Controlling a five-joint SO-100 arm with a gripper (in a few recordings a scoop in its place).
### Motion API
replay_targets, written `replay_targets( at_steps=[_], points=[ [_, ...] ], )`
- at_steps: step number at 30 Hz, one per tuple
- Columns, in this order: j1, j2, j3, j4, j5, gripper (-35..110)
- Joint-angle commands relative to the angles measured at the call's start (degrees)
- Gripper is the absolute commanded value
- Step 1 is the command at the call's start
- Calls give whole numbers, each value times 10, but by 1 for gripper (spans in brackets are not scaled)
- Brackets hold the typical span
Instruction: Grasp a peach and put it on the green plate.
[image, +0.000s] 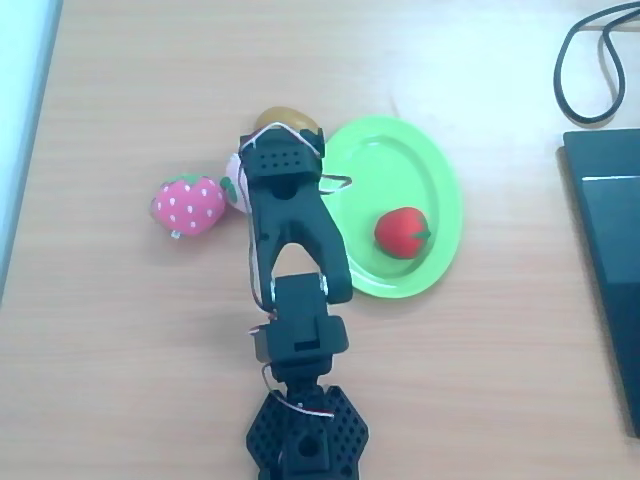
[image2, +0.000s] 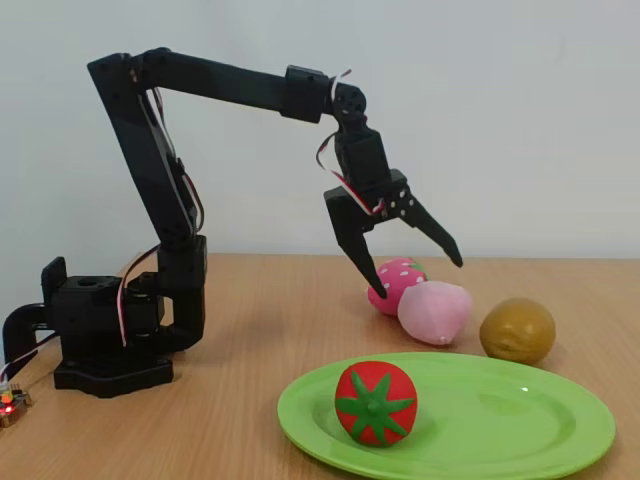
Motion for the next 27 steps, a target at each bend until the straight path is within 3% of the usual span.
replay_targets(
  at_steps=[1, 27],
  points=[
    [-13, -18, -18, 11, 11, 48],
    [-32, -158, -134, 15, 7, 56]
  ],
)
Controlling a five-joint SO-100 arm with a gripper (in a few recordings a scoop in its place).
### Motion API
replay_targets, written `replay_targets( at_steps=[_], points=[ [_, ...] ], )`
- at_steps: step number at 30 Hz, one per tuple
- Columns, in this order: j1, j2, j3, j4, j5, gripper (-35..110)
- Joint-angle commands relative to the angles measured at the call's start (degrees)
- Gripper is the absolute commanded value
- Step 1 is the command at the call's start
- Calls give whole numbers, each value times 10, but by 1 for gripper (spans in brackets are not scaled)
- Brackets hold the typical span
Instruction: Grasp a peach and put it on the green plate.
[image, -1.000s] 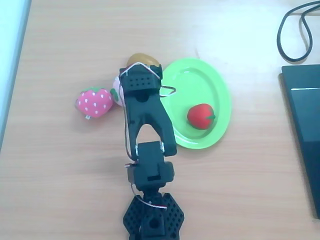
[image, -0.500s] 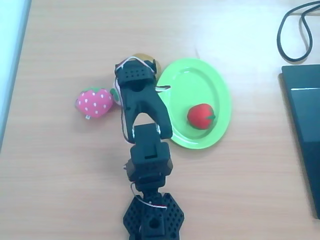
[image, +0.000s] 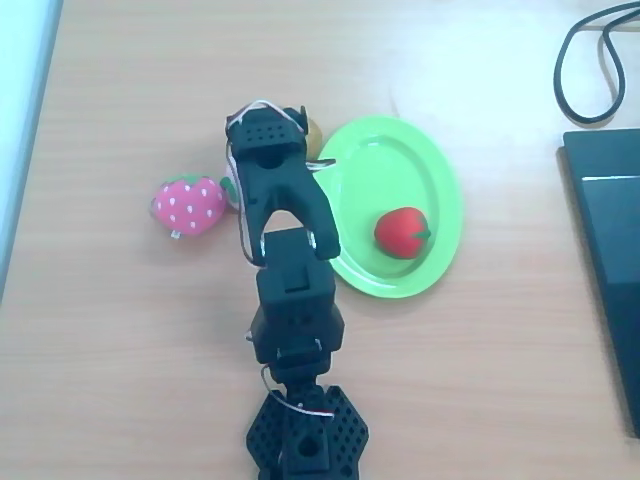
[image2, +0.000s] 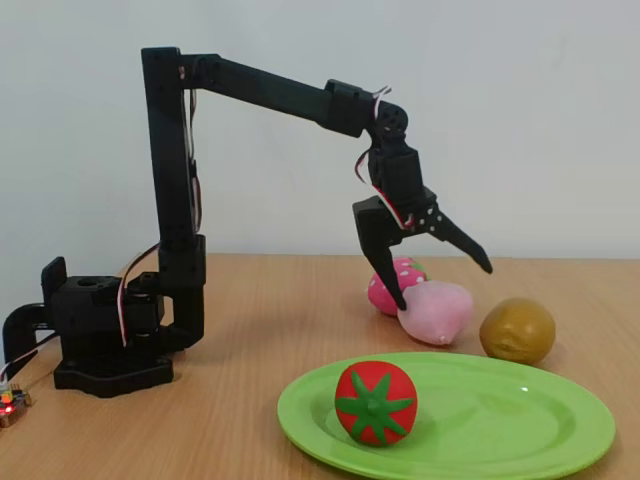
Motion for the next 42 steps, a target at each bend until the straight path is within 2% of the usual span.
replay_targets(
  at_steps=[1, 19, 42],
  points=[
    [-11, 1, -12, 17, 1, 57],
    [-23, -50, -11, 34, 28, 62],
    [-31, -117, -95, 32, 17, 52]
  ],
)
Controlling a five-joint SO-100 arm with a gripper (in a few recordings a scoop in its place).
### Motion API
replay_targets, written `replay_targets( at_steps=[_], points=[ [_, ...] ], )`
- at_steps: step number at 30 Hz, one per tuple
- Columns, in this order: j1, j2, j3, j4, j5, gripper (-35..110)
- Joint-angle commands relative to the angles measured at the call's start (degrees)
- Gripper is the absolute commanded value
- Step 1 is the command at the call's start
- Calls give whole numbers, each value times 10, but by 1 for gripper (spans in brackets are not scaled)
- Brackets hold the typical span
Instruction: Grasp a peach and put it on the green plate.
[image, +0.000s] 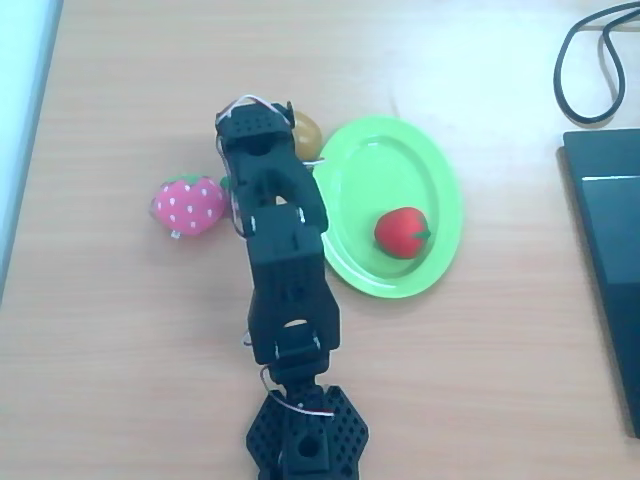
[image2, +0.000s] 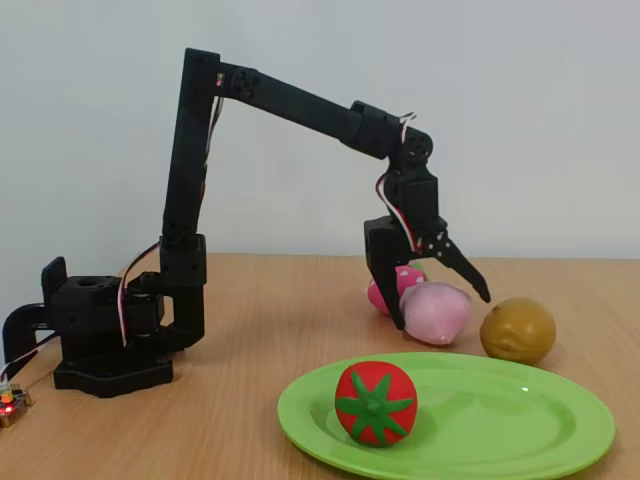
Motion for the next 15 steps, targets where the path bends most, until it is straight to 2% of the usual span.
replay_targets(
  at_steps=[1, 15],
  points=[
    [-9, 5, -17, 4, 2, 51],
    [-3, -4, -23, -3, -16, 33]
  ],
)
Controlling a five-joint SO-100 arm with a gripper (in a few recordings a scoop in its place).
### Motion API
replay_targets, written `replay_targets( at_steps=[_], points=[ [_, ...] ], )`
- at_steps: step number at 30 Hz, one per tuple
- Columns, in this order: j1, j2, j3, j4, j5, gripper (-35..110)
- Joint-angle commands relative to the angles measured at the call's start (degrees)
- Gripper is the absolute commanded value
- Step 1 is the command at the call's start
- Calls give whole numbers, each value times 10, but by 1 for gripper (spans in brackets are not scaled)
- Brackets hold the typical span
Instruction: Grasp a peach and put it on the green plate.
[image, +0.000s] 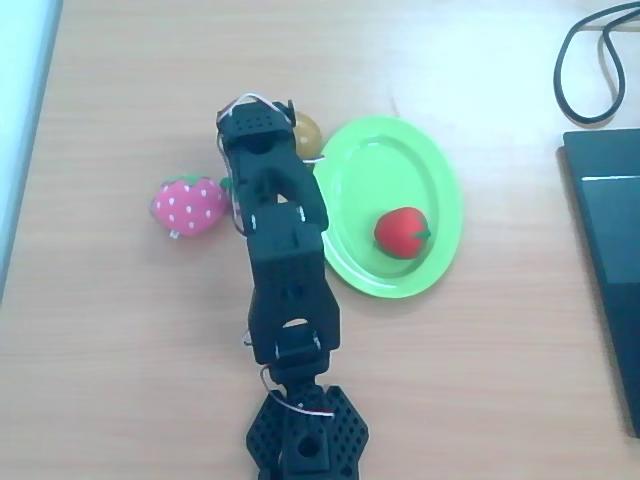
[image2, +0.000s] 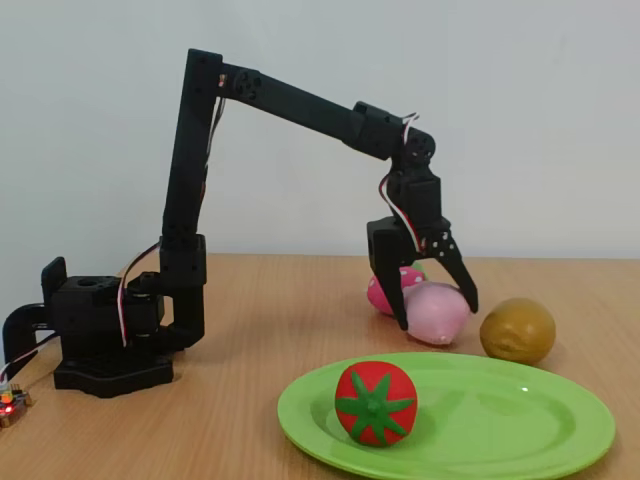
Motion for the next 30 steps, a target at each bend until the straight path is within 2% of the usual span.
replay_targets(
  at_steps=[1, 30],
  points=[
    [-4, 4, -13, -1, 0, 32],
    [26, 125, -11, -3, -2, 33]
  ],
)
